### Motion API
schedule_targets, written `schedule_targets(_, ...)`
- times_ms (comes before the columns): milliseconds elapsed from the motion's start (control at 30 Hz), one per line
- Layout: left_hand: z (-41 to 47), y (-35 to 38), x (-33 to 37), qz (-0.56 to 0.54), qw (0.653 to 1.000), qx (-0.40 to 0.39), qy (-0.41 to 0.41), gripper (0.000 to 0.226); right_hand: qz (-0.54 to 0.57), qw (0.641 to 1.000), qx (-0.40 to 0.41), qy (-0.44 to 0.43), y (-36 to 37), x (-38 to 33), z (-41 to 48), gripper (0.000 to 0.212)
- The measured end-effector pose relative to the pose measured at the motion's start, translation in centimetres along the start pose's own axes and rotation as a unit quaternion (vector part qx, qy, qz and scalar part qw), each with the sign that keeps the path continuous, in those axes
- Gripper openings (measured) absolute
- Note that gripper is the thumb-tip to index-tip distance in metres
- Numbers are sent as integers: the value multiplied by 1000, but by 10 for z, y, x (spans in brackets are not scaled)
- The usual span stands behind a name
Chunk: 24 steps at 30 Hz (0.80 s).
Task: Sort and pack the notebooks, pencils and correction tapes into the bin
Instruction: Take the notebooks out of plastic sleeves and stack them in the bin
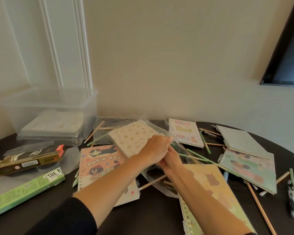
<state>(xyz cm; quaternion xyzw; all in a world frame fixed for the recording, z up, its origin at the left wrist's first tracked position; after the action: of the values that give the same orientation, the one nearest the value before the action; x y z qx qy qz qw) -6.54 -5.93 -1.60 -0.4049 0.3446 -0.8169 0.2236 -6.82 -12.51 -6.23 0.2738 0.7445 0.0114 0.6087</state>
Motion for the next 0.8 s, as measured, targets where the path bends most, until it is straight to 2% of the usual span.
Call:
schedule_targets(133, 1, -1, 0, -31, 999, -7, -13, 41, 51, 997, -44, 26, -10, 1, -4, 33)
schedule_targets(200, 1, -1, -2, -36, 999, -16, -26, 42, 43, 996, -69, 41, -13, -1, -6, 32)
schedule_targets(367, 4, -2, -5, -60, 994, -48, -71, 43, -61, 997, -13, 51, -13, -9, -9, 14)
schedule_targets(500, 3, -2, -12, -109, 981, -73, -143, 39, -38, 995, -22, 92, -14, -16, -14, 26)
schedule_targets(667, 2, -4, -9, -106, 973, -98, -178, 52, -14, 988, -90, 128, -31, -24, -28, 44)
schedule_targets(800, -1, -4, 0, -55, 976, -115, -174, 48, -12, 994, -43, 102, -54, -36, -34, 53)
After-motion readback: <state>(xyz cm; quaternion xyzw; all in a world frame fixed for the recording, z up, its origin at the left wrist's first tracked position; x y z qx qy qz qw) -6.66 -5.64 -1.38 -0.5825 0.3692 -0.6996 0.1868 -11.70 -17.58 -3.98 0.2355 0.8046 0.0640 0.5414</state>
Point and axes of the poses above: each hand's wrist, its own z-axis towards the middle knuckle, its own y-axis out of the palm, x = y × z, the point moved 1 cm from there along z, towards the middle knuckle, and after that the axes turned 8 degrees about x, right-handed, at the moved point
